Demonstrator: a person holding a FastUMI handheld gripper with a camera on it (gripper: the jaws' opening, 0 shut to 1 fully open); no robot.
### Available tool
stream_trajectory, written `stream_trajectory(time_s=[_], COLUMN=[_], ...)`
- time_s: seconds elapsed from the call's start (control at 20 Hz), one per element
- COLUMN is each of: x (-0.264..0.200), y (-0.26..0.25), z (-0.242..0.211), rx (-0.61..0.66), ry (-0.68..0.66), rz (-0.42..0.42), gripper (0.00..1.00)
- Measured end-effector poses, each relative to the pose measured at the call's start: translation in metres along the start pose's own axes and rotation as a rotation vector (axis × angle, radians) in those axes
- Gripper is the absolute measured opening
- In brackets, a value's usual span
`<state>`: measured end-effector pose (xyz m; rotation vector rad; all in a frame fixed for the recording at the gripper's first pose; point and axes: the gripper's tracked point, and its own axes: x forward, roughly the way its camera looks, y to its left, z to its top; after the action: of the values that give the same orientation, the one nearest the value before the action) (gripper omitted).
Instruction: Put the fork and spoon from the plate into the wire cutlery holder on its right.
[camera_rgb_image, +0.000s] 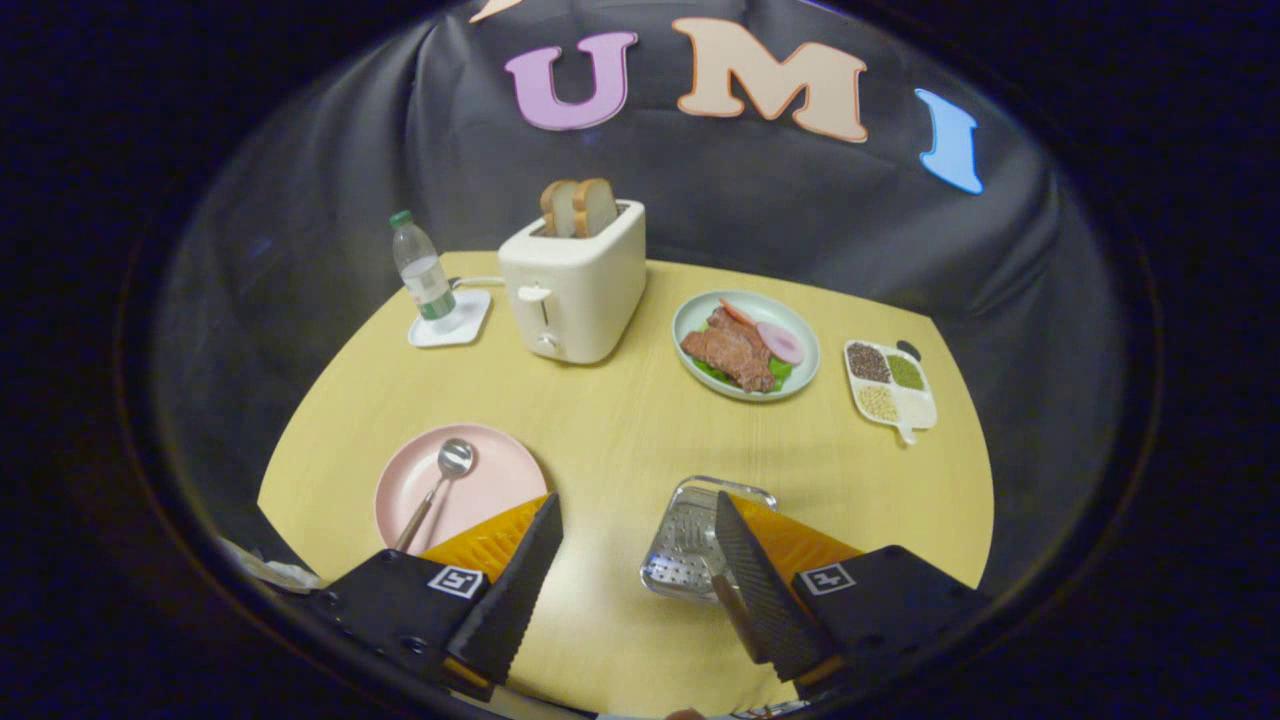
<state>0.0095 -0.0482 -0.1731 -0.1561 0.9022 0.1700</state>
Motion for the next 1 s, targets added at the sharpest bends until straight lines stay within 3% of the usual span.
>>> stream_trajectory(time_s=[0.2,0.5,1.0], x=[-0.007,-0.009,0.033], y=[0.022,0.067,0.146], z=[0.008,0.019,-0.031], rx=[-0.023,0.024,0.03], ry=[-0.127,-0.257,-0.197], rz=[-0.081,-0.105,-0.036], gripper=[0.98,1.0,1.0])
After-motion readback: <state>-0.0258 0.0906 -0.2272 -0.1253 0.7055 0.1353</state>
